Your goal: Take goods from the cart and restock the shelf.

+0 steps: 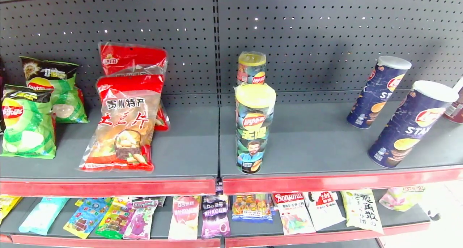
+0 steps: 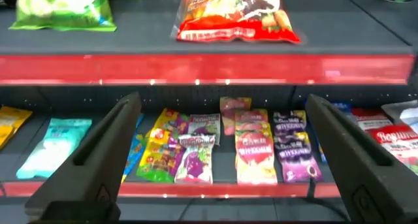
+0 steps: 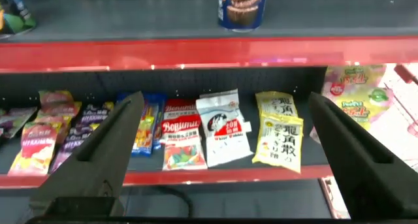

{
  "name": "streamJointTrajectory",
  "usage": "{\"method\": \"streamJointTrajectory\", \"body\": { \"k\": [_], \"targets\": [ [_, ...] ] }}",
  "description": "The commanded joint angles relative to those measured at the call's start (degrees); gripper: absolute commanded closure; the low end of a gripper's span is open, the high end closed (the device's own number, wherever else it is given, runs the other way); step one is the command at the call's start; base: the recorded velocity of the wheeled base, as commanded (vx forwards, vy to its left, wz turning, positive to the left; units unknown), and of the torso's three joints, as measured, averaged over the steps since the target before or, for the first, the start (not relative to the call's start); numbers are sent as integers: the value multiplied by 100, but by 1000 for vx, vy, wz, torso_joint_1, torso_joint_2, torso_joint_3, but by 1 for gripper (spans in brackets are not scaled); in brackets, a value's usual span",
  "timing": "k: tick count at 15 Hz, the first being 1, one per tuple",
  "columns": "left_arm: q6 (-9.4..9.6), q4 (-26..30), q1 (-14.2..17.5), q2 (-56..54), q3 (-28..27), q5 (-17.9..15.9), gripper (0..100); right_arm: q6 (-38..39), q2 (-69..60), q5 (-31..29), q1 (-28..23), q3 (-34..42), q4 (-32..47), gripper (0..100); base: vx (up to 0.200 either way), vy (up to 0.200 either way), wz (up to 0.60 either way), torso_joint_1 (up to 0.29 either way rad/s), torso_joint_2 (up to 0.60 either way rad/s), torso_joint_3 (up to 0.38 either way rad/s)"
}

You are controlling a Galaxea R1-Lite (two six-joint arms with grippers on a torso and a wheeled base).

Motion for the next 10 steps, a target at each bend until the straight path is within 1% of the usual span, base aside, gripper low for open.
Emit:
{"method": "streamJointTrajectory", "body": {
  "k": [1,2,10],
  "targets": [
    [0,2,-2,10,2,4,0,0,-2,-2,0,0,1,0,0,0,0,0,0,0],
    [0,2,-2,10,2,4,0,0,-2,-2,0,0,1,0,0,0,0,0,0,0],
    [0,2,-2,10,2,4,0,-9,-2,-2,0,0,1,0,0,-200,0,7,4,1]
  ]
}}
